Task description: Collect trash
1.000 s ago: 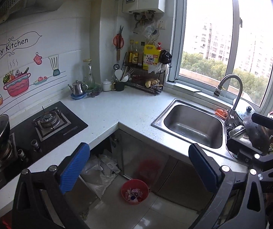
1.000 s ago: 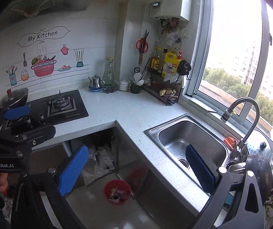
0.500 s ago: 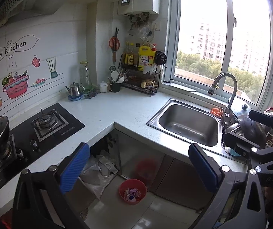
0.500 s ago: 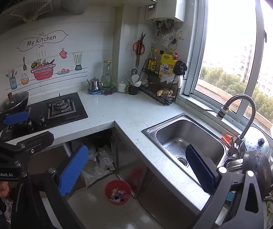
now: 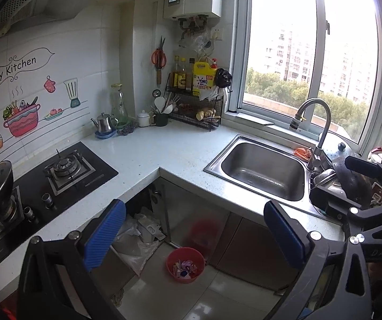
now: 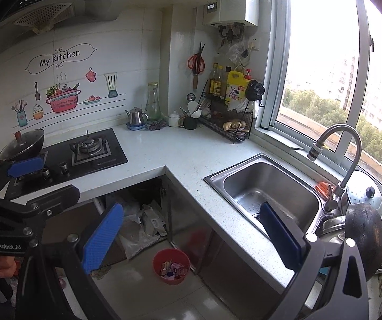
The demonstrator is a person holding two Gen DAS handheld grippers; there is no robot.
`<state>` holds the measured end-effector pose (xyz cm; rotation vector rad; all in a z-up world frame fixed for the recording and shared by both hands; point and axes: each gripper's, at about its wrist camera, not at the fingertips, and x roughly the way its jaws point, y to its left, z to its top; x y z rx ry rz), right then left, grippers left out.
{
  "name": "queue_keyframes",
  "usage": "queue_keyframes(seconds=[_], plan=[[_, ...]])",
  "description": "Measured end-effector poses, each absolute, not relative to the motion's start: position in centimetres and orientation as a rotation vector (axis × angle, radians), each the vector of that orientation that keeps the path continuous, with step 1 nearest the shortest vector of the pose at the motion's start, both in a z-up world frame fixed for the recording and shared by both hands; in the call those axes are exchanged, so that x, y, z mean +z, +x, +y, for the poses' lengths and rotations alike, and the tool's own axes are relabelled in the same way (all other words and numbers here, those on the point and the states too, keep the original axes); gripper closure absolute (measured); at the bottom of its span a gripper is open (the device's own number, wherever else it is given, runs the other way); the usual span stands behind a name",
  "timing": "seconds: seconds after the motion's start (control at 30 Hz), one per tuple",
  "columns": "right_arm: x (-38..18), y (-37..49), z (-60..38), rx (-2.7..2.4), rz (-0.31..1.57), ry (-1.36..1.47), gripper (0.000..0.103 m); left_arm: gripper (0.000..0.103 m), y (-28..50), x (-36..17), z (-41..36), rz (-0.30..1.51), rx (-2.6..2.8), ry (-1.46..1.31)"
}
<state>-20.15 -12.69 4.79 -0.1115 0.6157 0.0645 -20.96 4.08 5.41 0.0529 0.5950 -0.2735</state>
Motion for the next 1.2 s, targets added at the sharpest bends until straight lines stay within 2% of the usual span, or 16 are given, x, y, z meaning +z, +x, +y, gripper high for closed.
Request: queue_keyframes(seconds=[1.2], plan=[[4.0,-18.8,-13.4,0.114,0.655,-0.083,0.001,0.000,-20.0,5.2,4.2,0.602,-0.242,0.073]])
